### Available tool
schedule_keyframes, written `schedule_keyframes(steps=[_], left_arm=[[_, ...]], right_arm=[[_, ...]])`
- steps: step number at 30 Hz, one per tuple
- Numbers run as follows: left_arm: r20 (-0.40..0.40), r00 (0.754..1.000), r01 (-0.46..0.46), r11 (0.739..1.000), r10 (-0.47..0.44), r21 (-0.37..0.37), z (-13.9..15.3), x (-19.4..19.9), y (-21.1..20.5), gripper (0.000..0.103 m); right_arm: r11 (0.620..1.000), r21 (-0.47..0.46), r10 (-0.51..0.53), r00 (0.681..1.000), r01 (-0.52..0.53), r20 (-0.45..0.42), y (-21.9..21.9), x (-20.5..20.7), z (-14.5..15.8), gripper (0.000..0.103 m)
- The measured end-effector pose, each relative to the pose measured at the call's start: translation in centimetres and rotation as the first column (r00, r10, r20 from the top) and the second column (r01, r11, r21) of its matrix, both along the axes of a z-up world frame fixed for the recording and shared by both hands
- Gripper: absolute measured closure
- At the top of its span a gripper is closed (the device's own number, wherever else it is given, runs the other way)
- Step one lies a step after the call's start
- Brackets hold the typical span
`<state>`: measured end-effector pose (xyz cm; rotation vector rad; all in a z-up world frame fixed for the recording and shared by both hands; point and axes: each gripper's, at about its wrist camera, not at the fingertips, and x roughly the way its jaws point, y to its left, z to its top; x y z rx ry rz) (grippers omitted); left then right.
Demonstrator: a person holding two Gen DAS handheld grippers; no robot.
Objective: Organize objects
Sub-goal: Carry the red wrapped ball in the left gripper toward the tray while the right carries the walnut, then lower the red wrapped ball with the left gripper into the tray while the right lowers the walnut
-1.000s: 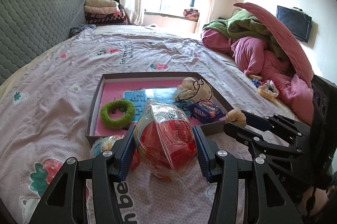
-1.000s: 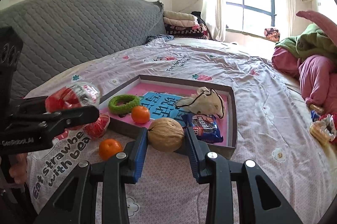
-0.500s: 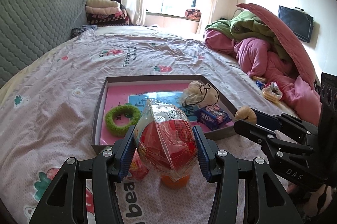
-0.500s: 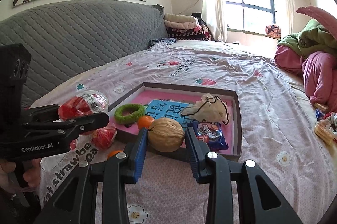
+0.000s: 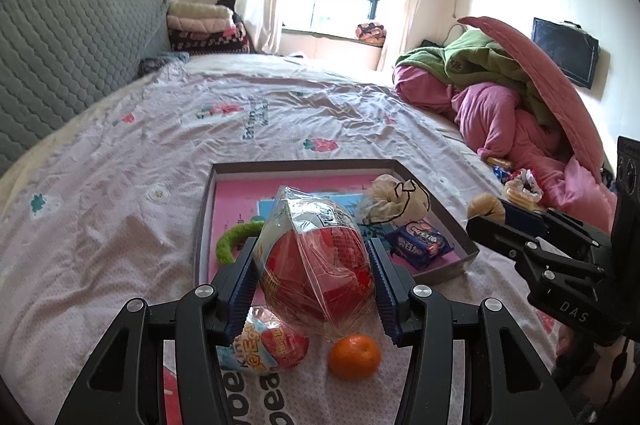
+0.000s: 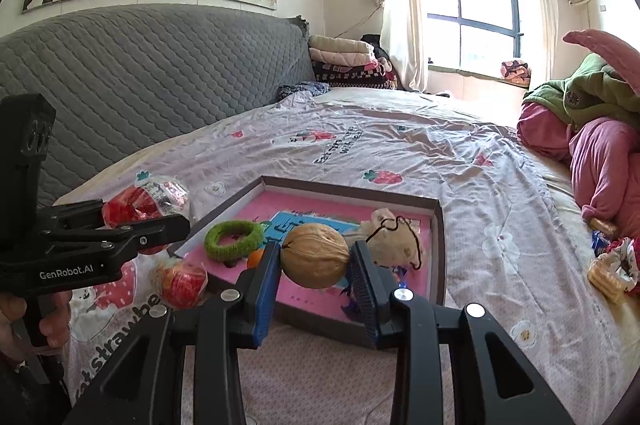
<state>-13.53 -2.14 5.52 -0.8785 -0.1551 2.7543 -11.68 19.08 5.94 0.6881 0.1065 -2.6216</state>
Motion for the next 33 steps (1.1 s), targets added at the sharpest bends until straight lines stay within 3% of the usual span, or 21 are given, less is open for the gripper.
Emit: schedule_keyframes(steps=[7, 20, 33], left_arm=[[0.014, 1.000, -0.014, 1.000, 0.013, 0.026, -0.1, -1.3, -1.2, 0.049], [-0.072, 0.997, -0.034, 0.999, 0.035, 0.008, 2.9, -2.8, -3.1, 0.049], [-0.081, 0.994, -0.072, 0.997, 0.072, 0.009, 3.7, -4.5, -5.0, 0.049]], right_arm=[[1.000, 0.003, -0.006, 1.000, 0.006, -0.004, 0.2, -0.4, 0.0, 0.067], [1.000, 0.007, 0.007, 1.000, -0.006, -0.019, -0.5, -1.8, 0.3, 0.067], [1.000, -0.001, 0.014, 0.998, -0.014, -0.066, -1.8, -3.8, 1.8, 0.067]])
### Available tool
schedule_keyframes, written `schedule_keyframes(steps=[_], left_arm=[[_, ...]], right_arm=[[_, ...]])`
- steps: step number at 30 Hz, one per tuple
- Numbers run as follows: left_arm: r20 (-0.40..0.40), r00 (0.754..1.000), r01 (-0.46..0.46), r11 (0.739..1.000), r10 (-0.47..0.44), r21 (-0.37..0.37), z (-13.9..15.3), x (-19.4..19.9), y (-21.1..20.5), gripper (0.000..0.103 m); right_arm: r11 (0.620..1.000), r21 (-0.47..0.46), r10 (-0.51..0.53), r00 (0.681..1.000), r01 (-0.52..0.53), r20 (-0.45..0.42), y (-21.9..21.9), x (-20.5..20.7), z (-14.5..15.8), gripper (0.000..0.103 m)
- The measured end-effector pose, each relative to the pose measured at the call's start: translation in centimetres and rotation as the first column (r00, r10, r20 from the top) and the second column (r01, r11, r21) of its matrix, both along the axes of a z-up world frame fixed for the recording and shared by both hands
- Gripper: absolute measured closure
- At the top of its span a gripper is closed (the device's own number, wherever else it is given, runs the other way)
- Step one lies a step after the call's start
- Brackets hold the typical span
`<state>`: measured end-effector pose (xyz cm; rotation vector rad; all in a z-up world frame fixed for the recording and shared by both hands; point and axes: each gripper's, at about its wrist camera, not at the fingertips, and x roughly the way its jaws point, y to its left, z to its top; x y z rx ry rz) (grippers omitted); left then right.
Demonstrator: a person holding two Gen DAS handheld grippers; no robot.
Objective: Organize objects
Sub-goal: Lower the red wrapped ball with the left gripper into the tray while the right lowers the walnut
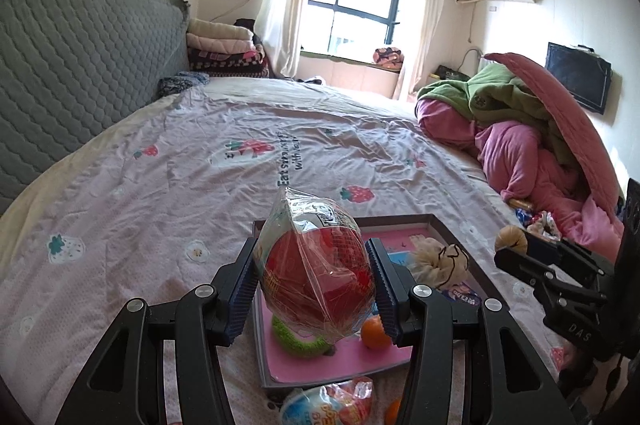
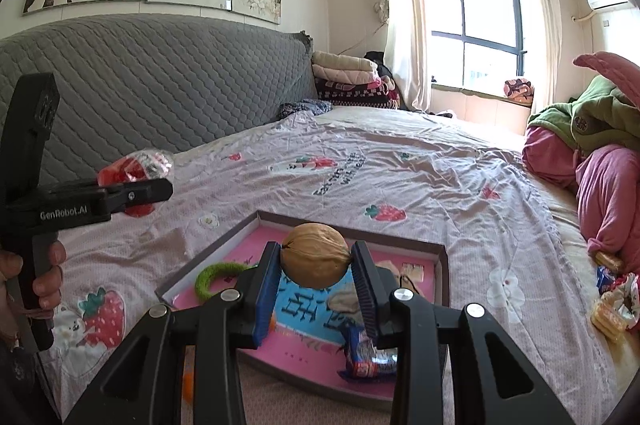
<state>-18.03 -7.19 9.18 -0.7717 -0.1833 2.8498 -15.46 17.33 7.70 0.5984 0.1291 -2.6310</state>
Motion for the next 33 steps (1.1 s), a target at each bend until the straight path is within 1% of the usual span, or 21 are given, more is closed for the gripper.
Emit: schedule_keyframes(steps=[6, 10, 14, 19, 22, 29, 33], left_arm=[[0.023, 1.000, -0.007, 1.000, 0.008, -0.009, -0.8, -1.1, -0.3, 0.049], [0.056, 0.998, -0.018, 1.000, 0.019, -0.025, -2.0, -1.8, -0.4, 0.049], [0.093, 0.995, -0.023, 0.999, 0.026, -0.030, -3.4, -2.4, -0.6, 0.049], [0.137, 0.990, -0.025, 0.999, 0.030, -0.038, -5.0, -2.7, -0.6, 0.049], [0.160, 0.987, -0.019, 1.000, 0.022, -0.026, -5.7, -2.8, -0.5, 0.049], [0.167, 0.986, -0.001, 1.000, 0.006, -0.029, -6.0, -2.2, 0.2, 0.049], [0.166, 0.986, 0.005, 0.999, 0.002, -0.045, -6.0, -1.9, 0.6, 0.049]], right_arm=[[1.000, 0.013, 0.022, 1.000, -0.022, -0.015, -1.1, -1.4, 0.5, 0.067], [0.999, 0.027, 0.034, 0.999, -0.033, -0.015, -1.6, -1.7, -0.1, 0.067], [0.998, 0.054, 0.035, 0.999, -0.036, 0.017, -1.9, -1.9, -1.7, 0.067], [0.998, 0.054, 0.031, 0.998, -0.034, 0.051, -1.6, -2.0, -2.8, 0.067], [0.998, 0.055, 0.029, 0.997, -0.033, 0.065, -1.5, -1.9, -3.3, 0.067], [0.996, 0.072, 0.038, 0.997, -0.044, 0.073, -1.7, -1.6, -4.0, 0.067], [0.996, 0.074, 0.041, 0.996, -0.047, 0.082, -1.8, -1.6, -4.2, 0.067]])
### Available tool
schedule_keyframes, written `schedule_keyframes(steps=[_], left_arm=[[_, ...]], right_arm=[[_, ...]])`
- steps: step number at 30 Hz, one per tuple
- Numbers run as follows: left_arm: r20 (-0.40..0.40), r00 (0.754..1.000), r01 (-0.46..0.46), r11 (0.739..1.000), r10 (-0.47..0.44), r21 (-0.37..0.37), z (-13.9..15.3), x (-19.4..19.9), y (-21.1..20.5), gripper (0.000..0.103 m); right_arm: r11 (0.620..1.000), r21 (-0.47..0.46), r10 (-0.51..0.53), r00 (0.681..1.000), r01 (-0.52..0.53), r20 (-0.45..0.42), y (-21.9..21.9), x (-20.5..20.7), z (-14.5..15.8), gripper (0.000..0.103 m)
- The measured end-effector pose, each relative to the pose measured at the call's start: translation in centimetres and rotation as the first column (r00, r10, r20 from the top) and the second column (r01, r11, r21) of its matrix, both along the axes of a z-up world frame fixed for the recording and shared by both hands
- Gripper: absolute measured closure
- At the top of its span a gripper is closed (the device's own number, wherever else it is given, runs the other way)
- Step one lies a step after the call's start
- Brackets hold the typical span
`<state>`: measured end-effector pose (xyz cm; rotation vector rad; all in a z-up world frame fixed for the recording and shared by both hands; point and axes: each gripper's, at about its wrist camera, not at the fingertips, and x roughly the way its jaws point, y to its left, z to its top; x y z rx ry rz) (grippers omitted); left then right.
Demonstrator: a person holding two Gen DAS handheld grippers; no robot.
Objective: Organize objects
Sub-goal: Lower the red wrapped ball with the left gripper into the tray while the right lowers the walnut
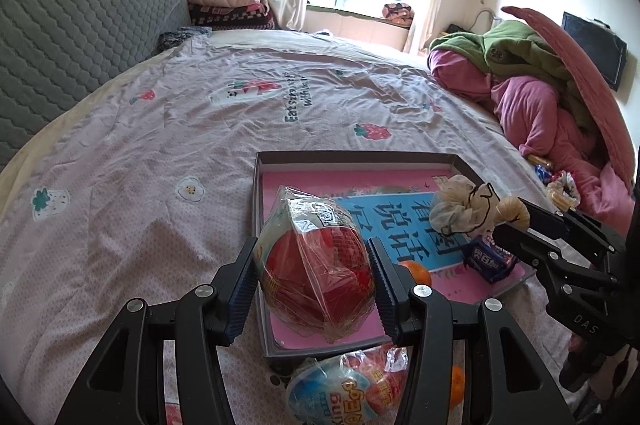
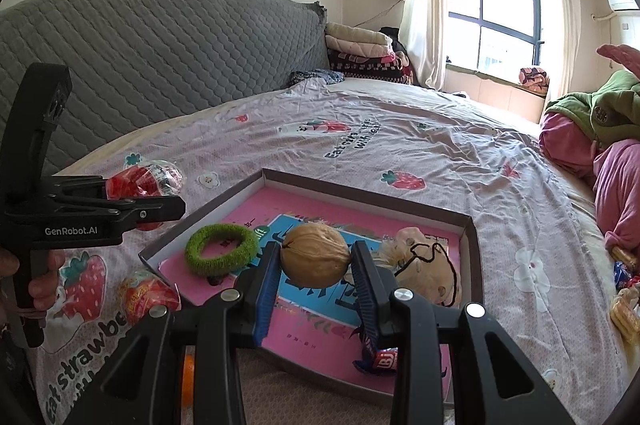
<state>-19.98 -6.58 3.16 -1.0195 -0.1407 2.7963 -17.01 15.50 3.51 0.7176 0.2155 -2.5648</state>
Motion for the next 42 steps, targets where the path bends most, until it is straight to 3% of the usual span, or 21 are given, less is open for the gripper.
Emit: schedule_keyframes(steps=[8, 22, 39, 42], left_arm=[[0.061, 0.998, 0.014, 0.999, -0.012, -0.041, -1.2, -0.4, 0.5, 0.049], [0.130, 0.991, 0.011, 0.999, -0.005, -0.046, -3.5, -1.4, 0.7, 0.049], [0.138, 0.987, 0.086, 0.995, -0.078, -0.053, -5.8, -1.9, 2.8, 0.049], [0.147, 0.985, 0.093, 0.995, -0.088, -0.028, -6.0, -2.0, 3.0, 0.049]], right_arm=[[1.000, 0.012, 0.015, 1.000, -0.015, 0.019, -0.4, 0.1, -0.4, 0.067], [0.998, 0.041, 0.040, 0.996, -0.043, 0.077, -1.2, -0.2, -1.9, 0.067], [0.997, 0.064, 0.018, 0.971, -0.034, 0.237, -1.5, -2.4, -5.1, 0.067], [0.998, 0.064, 0.007, 0.968, -0.024, 0.251, -1.4, -2.9, -5.4, 0.067]])
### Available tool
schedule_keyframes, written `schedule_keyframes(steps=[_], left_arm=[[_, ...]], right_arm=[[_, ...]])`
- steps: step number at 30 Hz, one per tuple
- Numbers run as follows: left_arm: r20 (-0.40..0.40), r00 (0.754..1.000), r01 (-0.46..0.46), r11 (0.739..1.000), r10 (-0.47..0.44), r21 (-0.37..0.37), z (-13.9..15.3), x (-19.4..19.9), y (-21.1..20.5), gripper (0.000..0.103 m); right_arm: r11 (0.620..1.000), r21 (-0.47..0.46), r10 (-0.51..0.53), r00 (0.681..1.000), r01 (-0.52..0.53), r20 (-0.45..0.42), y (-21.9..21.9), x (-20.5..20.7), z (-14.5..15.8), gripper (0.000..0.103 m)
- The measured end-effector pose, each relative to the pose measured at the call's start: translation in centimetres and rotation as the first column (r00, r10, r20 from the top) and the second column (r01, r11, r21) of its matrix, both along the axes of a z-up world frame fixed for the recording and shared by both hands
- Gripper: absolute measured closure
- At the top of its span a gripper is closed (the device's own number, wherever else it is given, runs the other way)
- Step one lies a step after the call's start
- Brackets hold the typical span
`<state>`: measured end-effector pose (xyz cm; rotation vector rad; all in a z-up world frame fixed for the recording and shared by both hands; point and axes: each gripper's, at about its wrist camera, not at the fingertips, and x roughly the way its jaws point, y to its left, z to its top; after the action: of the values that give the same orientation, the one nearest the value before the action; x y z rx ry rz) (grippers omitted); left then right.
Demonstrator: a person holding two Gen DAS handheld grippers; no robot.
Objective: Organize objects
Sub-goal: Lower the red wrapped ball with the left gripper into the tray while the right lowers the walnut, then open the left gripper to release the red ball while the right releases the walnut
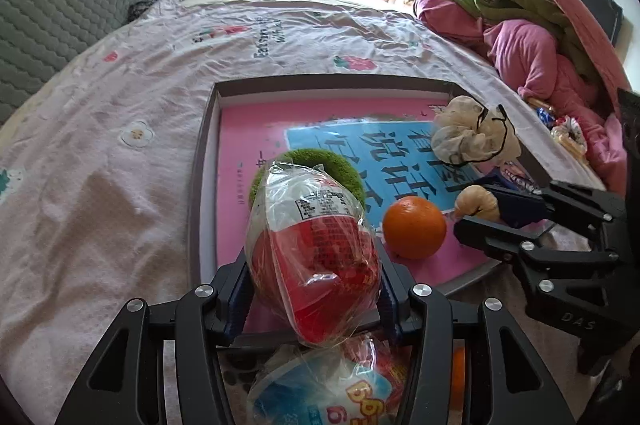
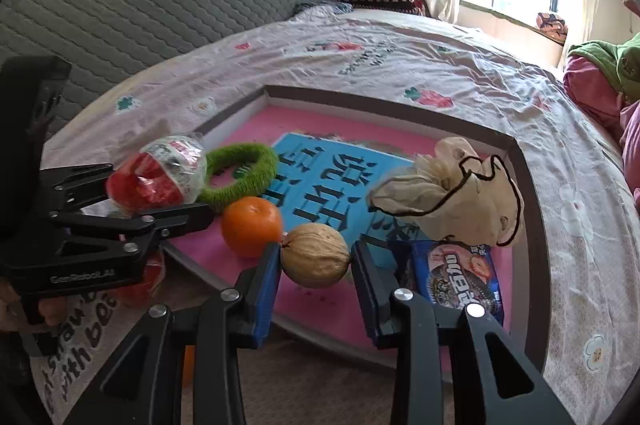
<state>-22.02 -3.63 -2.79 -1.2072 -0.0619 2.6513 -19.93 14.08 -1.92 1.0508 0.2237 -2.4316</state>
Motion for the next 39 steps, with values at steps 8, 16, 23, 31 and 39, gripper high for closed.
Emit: schedule_keyframes(steps=[8, 16, 23, 31, 39], left_arm=[[-0.010, 1.000, -0.012, 0.999, 0.012, 0.031, 0.7, 0.0, -0.5, 0.049], [0.017, 1.000, -0.011, 0.999, 0.010, 0.032, 0.8, 0.0, -0.6, 0.049], [0.038, 0.999, -0.018, 0.999, 0.017, 0.029, 0.7, 0.0, -0.8, 0.049], [0.017, 1.000, -0.016, 0.999, 0.015, 0.036, 1.4, 0.5, -0.8, 0.039], [0.012, 1.000, -0.027, 0.999, 0.027, 0.024, 1.6, 0.4, -0.9, 0.037]], right_arm=[[1.000, -0.016, -0.023, 0.999, 0.023, 0.028, 0.4, -0.4, -0.3, 0.067], [1.000, -0.007, -0.024, 0.999, 0.024, 0.032, 0.4, -0.2, -0.1, 0.066], [1.000, 0.009, -0.026, 0.999, 0.025, 0.021, 0.4, 0.0, 0.2, 0.064], [1.000, 0.010, -0.014, 1.000, 0.014, 0.009, 0.2, 0.4, 0.6, 0.064], [1.000, 0.009, -0.011, 1.000, 0.011, -0.005, 0.1, 0.5, 0.7, 0.056]])
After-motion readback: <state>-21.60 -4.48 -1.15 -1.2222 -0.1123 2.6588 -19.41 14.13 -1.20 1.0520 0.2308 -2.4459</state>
